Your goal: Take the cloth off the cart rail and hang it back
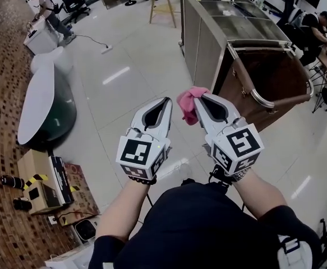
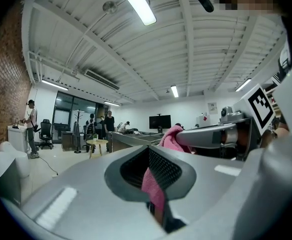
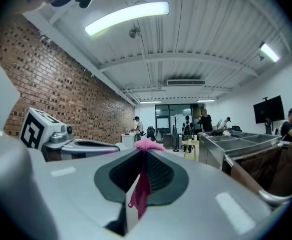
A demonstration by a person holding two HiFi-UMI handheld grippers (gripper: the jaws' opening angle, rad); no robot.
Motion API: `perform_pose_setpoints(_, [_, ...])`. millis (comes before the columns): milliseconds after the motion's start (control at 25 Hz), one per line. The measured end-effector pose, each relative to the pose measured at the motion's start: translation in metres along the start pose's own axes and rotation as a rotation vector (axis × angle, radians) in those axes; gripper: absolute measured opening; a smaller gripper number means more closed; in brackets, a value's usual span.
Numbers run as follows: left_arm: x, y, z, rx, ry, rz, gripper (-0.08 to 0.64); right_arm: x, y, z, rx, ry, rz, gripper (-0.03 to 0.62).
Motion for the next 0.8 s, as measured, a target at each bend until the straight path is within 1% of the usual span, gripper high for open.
perform_pose_setpoints(160, [-0.039,-0.025,0.028,-0.021,-0.007,0.009,0.003,-0.035,-0.019,-0.035,-0.005,0.012,-0.011,0.018])
perform_pose_setpoints(280, [-0.077,-0.041,0.043,-0.033,0.005,0.011,0.003,-0.056,-0.035,-0.071,-0.008,0.025,-0.024,0.018])
perform_pose_setpoints(360, [-0.094,-0.054,0.053,-0.040,-0.003,0.005,0.003,-0.070,-0.044,-0.086,-0.006,0.032,-0.031,0.018])
perform_pose_setpoints(520, [-0.107,-0.072,0.076,-0.048,-0.008,-0.008,0.003,-0.094,-0.061,-0.095,0.008,0.042,-0.029,0.018])
perform_pose_setpoints(800, [-0.130,-0.080,0.110,-0.032,-0.020,-0.028,0.003,-0.131,-0.069,-0.106,0.037,0.037,-0.029,0.018])
Point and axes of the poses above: the fingertips, and each gripper's own axes: x backward along the fingers, z to its left, y out of its top, the point moved 7 cm from there along x, backward along the fingers, and after that the axes turned 14 degrees about -z, right-handed, at the moved point
